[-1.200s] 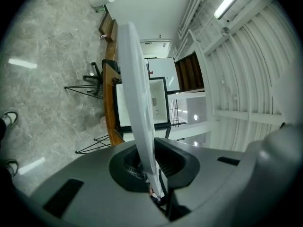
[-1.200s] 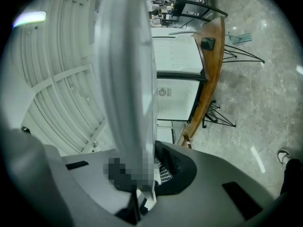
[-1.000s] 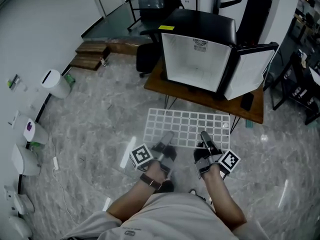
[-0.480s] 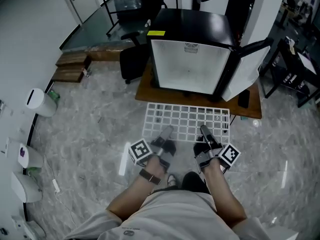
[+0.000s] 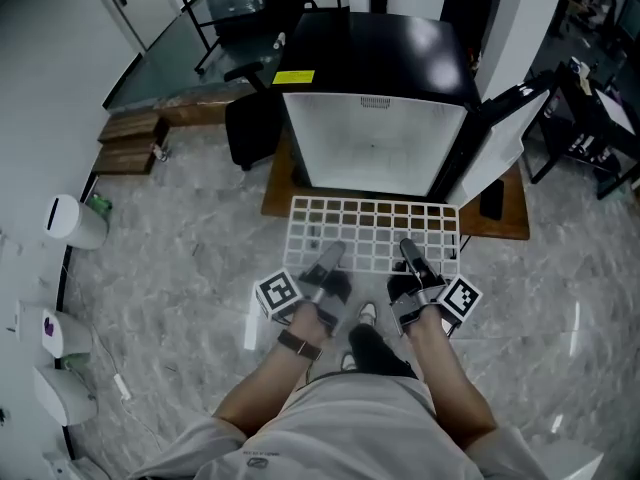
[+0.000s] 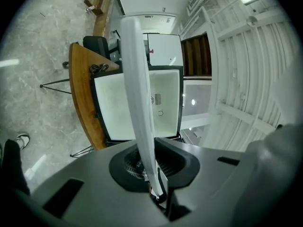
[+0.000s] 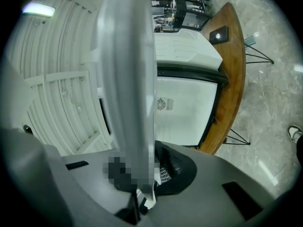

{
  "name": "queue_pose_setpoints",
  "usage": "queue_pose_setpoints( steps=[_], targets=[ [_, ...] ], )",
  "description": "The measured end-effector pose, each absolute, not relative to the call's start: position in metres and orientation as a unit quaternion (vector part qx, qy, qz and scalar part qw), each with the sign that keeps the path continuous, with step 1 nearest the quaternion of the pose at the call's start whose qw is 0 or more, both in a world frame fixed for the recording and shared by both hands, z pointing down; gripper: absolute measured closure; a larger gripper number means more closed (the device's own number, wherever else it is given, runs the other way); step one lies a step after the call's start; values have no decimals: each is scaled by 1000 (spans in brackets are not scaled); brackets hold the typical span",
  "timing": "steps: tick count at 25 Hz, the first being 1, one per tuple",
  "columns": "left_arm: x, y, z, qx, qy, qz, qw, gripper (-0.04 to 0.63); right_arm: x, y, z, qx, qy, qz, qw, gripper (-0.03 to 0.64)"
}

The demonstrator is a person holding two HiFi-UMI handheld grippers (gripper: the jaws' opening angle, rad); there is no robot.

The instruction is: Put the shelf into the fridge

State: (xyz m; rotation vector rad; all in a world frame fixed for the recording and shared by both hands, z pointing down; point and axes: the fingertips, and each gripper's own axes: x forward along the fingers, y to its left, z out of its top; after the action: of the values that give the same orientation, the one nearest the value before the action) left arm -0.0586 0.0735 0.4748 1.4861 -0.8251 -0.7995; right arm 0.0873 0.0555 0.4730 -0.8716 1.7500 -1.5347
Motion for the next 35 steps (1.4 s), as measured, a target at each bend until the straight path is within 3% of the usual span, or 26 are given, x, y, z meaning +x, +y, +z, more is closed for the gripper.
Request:
queue_pose_setpoints(
  steps=[11,35],
  targets=[
    [-69,-44,479,655,-343,-336,584,568,75,-55,488,-332,657,-595,321,569],
    [-82,-98,516,660,-304,-306,615,568,62,-100,516,-362,662,-563,338,569]
  ],
)
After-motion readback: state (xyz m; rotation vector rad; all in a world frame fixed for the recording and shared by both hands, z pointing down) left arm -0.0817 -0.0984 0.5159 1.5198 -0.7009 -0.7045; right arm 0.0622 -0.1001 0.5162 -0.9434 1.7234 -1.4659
